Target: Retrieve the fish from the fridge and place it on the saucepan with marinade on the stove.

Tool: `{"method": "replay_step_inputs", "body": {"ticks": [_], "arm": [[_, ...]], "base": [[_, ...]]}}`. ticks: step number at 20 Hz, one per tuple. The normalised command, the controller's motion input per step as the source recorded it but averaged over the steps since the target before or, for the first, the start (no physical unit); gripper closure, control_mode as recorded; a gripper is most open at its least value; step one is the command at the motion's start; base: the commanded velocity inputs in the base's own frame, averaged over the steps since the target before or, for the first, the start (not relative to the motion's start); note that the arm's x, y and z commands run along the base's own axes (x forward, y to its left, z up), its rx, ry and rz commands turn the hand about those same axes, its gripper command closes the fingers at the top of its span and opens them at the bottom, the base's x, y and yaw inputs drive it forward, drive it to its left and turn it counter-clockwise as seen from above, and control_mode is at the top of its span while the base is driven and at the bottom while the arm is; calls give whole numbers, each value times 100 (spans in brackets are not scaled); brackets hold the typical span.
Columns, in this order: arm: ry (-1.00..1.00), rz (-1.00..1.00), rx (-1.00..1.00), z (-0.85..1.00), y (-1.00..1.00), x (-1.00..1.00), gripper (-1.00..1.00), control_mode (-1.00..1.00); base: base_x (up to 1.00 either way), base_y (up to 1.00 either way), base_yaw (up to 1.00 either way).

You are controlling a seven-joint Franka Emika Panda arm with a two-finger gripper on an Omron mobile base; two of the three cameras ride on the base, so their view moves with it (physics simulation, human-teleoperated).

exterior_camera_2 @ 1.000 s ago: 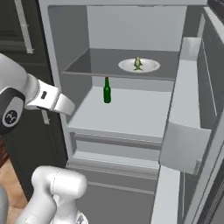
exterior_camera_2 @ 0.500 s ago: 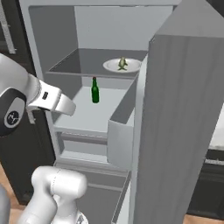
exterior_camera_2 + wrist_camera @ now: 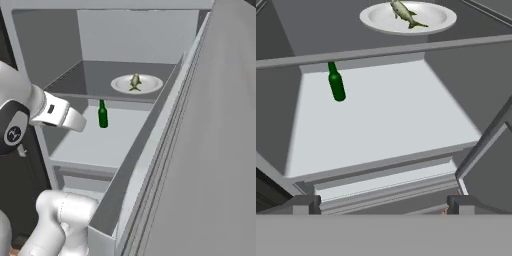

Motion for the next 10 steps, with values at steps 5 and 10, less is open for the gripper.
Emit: {"method": "replay_step_inputs", "body": {"ticks": [5,10], "arm": [[0,0,0,0,0,0,-100,100],[0,0,0,0,0,0,-100,100]], "base": [[38,-23,1],[34,-28,0]]}}
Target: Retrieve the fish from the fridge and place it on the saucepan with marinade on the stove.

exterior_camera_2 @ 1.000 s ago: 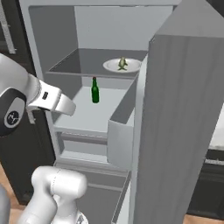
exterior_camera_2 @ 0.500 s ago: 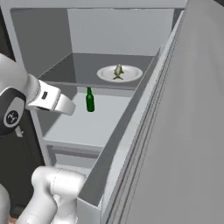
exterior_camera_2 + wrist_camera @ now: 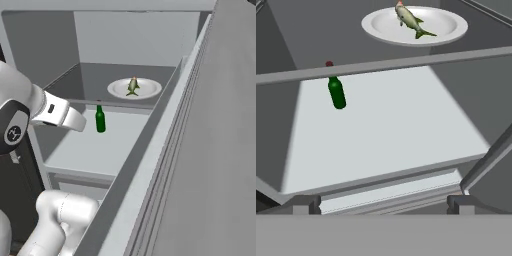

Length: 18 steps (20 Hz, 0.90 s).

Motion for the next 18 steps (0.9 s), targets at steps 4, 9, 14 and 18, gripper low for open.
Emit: {"method": "replay_step_inputs", "body": {"ticks": [4,9,14,18], "arm": [[0,0,0,0,0,0,-100,100],[0,0,0,0,0,0,-100,100],[0,0,0,0,0,0,-100,100],[1,0,0,0,-2,1,-100,-100]], "base": [[30,-32,0],[17,-29,0],[10,-32,0],[1,-9,0]]}}
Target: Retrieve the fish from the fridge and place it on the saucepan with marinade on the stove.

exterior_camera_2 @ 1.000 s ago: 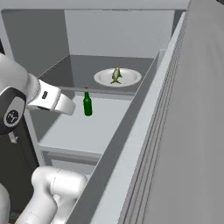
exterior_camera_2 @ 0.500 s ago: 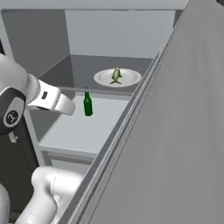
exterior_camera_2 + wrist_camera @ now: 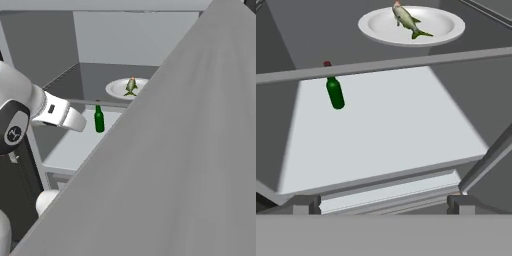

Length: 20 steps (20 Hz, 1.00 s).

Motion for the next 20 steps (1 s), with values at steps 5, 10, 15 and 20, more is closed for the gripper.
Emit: {"method": "replay_step_inputs", "body": {"ticks": [5,10,15,20], "arm": [[1,0,1,12,-10,24,-100,-100],[0,2,1,49,-23,10,-100,-100],[-11,9,0,39,-14,0,-100,-100],[-7,3,0,3,-4,2,-100,-100]], "base": [[0,0,0],[0,0,0],[0,0,0],[0,0,0]]}}
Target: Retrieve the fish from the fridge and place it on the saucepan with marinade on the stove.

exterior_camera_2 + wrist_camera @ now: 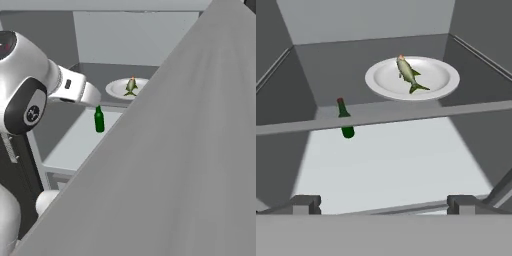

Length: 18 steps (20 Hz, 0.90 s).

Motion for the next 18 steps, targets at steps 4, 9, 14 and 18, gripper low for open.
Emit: {"method": "replay_step_inputs", "body": {"ticks": [4,9,14,18], "arm": [[-12,0,-3,0,-11,0,-100,-100],[-10,0,-5,7,-12,0,-100,-100],[-13,0,-7,0,0,0,-100,-100],[-6,0,-3,0,-3,7,-100,-100]], "base": [[0,0,0],[0,0,0],[0,0,0],[0,0,0]]}}
